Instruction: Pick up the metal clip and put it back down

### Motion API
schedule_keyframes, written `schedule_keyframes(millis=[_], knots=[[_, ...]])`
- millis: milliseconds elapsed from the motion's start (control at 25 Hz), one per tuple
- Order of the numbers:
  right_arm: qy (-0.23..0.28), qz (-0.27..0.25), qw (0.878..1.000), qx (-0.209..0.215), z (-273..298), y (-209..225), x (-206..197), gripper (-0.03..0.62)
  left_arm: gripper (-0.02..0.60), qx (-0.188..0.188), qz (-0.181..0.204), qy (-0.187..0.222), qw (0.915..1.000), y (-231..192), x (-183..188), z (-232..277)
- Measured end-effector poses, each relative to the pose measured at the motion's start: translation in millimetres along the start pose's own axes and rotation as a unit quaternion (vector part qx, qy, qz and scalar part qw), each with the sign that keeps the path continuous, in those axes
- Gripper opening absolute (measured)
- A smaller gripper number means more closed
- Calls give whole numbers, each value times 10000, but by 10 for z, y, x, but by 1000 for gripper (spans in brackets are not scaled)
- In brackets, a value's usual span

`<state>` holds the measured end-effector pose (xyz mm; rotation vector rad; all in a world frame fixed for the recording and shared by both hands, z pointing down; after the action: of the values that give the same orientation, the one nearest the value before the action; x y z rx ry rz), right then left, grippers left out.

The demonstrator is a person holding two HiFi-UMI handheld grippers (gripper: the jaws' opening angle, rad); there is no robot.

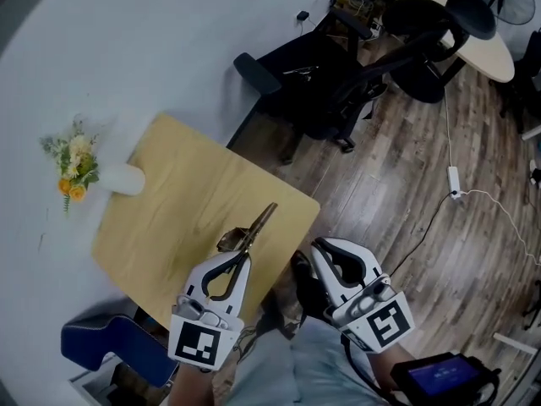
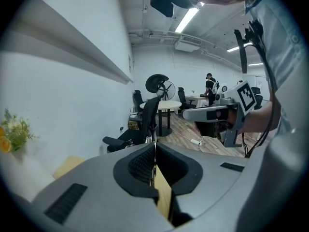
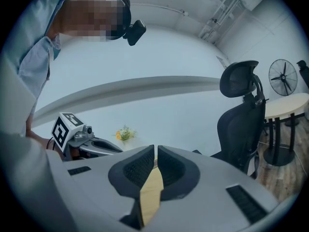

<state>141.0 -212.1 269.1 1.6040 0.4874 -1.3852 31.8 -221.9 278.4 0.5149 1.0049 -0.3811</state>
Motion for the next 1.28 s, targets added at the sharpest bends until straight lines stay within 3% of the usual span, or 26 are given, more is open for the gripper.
schedule_keyframes(millis=[480,880,1080,1280], knots=[[-519,438,9967,-452,17,860,-608,51,23,-419,-813,-453,9948,134,-814,1024],[-918,763,9909,-617,31,1284,-1115,51,23,-525,-1415,-900,9844,292,-1476,1487],[-1069,885,9882,-650,33,1413,-1292,51,23,-553,-1849,-844,9776,297,-1592,1575],[-1207,909,9869,-573,55,1410,-1374,51,25,-459,-1857,-810,9782,242,-1626,1591]])
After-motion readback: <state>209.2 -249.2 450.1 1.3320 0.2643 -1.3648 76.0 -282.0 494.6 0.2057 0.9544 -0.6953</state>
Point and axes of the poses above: the fingertips, and each gripper's own axes: z forward along the fingers, y to its right, x out of its top, the point moved 1 cm from there along -z, backward along the fingers, and after that the axes turned 7 degrees about z, right-handed, at the moved point
